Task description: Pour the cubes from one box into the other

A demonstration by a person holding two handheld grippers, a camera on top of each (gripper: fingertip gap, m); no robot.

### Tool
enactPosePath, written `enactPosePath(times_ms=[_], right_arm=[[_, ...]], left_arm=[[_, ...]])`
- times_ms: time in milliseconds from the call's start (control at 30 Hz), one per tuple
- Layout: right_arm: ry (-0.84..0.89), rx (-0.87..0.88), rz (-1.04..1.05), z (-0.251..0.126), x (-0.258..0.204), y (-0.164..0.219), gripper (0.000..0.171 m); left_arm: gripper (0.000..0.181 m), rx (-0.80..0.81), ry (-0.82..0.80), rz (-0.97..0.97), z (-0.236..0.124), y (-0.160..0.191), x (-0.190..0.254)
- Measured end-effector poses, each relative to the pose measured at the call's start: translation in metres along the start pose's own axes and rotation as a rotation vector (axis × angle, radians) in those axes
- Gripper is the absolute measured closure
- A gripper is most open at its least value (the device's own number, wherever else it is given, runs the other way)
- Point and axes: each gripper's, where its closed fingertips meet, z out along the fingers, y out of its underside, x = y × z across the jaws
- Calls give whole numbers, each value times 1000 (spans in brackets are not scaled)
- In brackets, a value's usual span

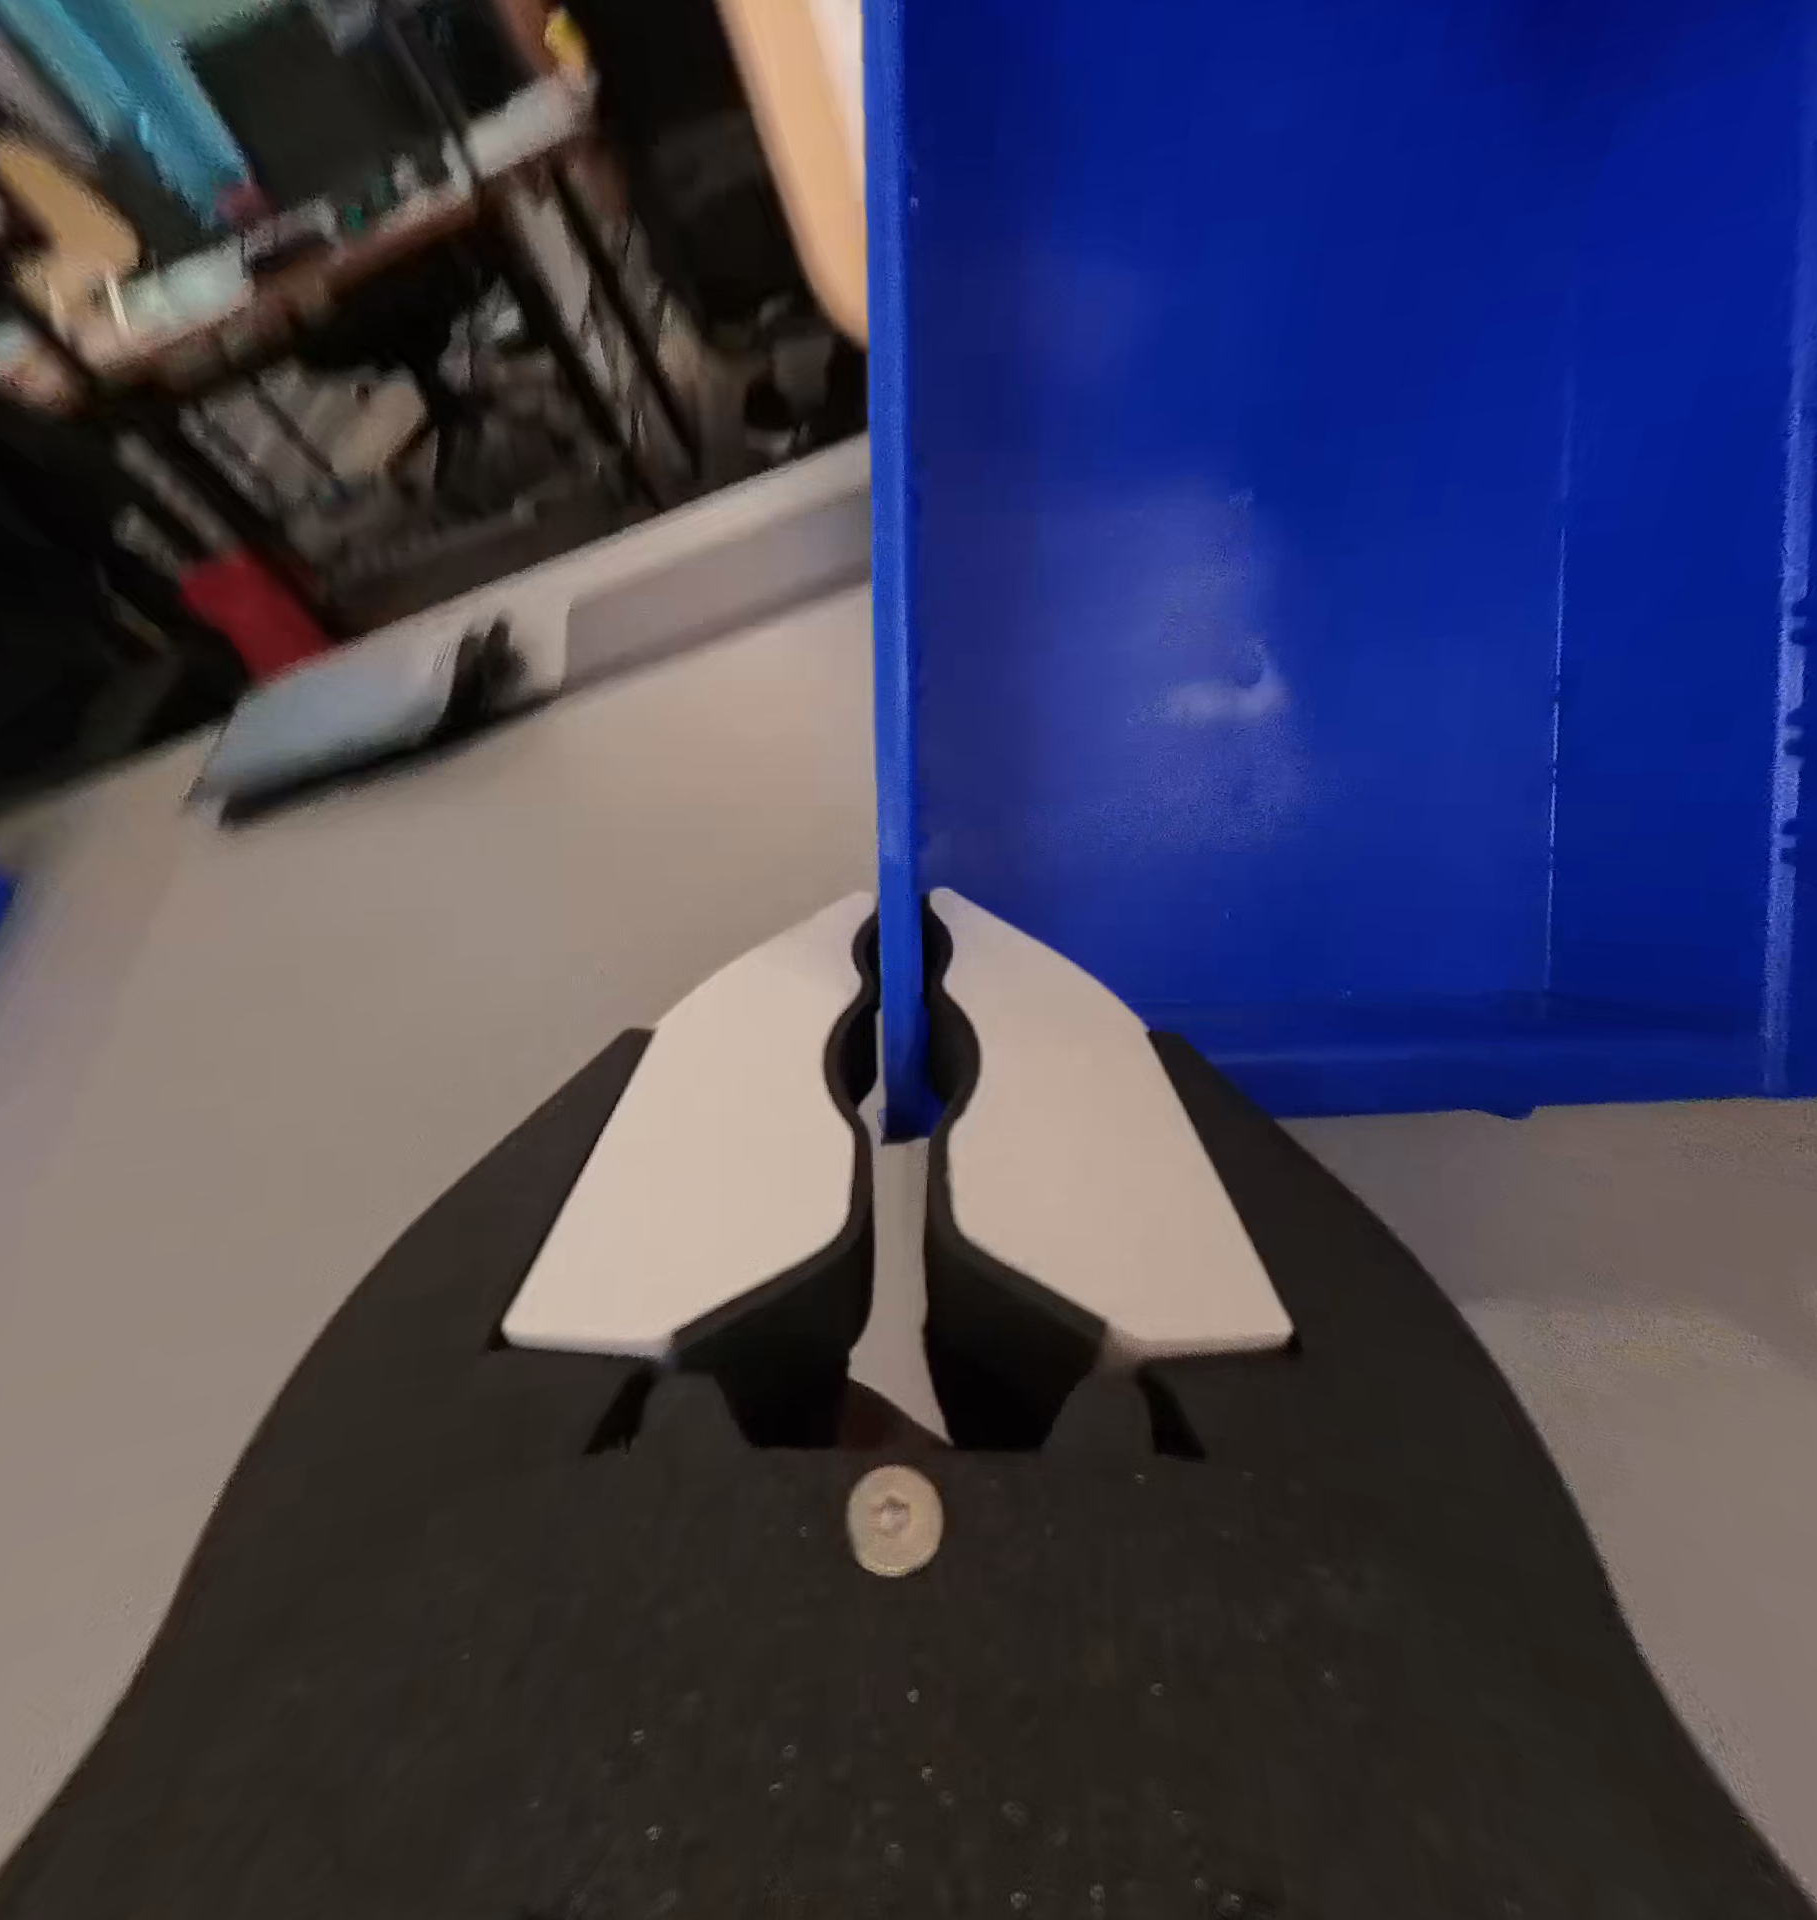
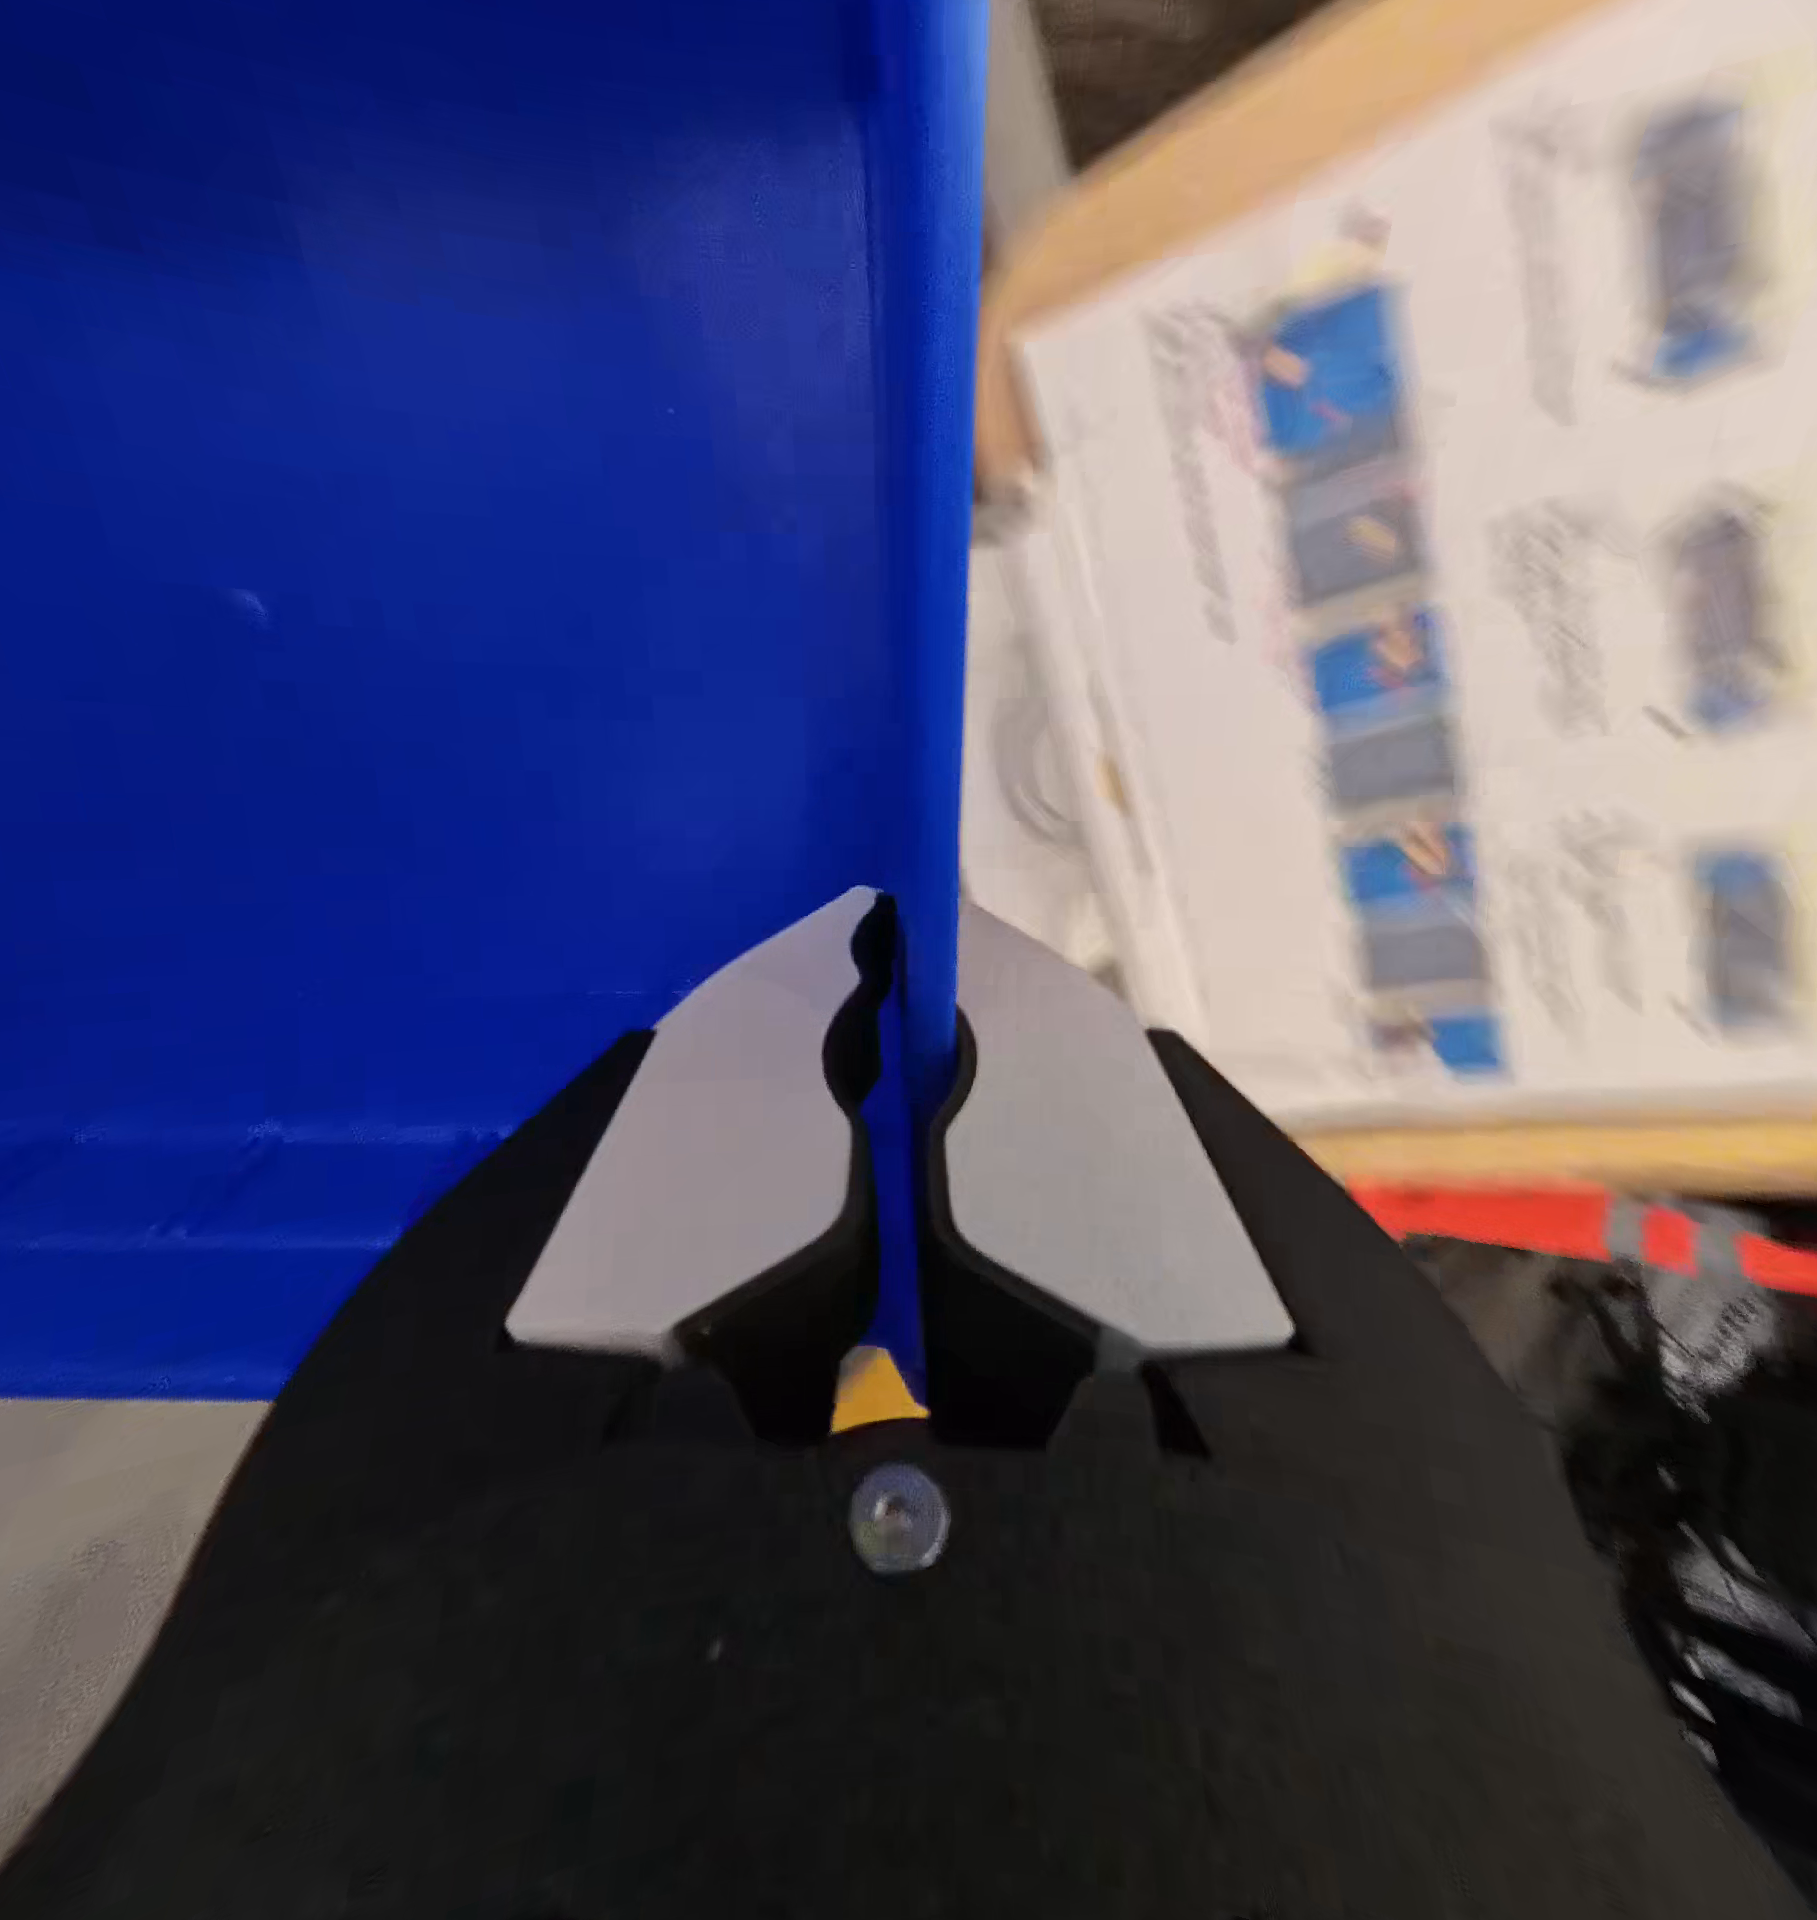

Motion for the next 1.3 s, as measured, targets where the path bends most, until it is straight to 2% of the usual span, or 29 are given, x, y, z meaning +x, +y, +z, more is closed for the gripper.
enactPosePath(times_ms=[167, 333, 433, 533, 700, 833, 900, 1000, 1100, 1167, 1233, 1300], right_arm=[[-286, -91, -16, 101, -76, -91, 168], [-463, -261, -54, 170, -123, -140, 166], [-491, -314, -44, 200, -133, -155, 163], [-498, -343, -26, 226, -137, -152, 158], [-377, -264, -62, 241, -122, -158, 146], [-263, -123, -5, 218, -104, -162, 145], [-212, 33, 55, 189, -91, -168, 147], [-168, 163, 111, 137, -78, -148, 146], [-216, 269, 206, 76, -87, -106, 145], [-226, 370, 306, 31, -92, -68, 145], [-210, 437, 396, -9, -99, -18, 144], [-112, 448, 448, -45, -96, 45, 139]], left_arm=[[177, -224, 15, -124, -25, 80, -75], [177, -342, 68, -255, -29, 127, -120], [177, -368, 95, -315, -21, 140, -135], [177, -362, 116, -377, -10, 145, -143], [176, -326, 112, -401, 5, 146, -145], [174, -294, 116, -450, 9, 143, -151], [158, -263, 121, -474, 5, 135, -149], [150, -222, 52, -449, -7, 123, -150], [138, -216, -16, -402, -21, 113, -145], [136, -204, -69, -365, -34, 106, -140], [137, -198, -90, -339, -51, 100, -126], [137, -146, -75, -341, -70, 89, -107]])
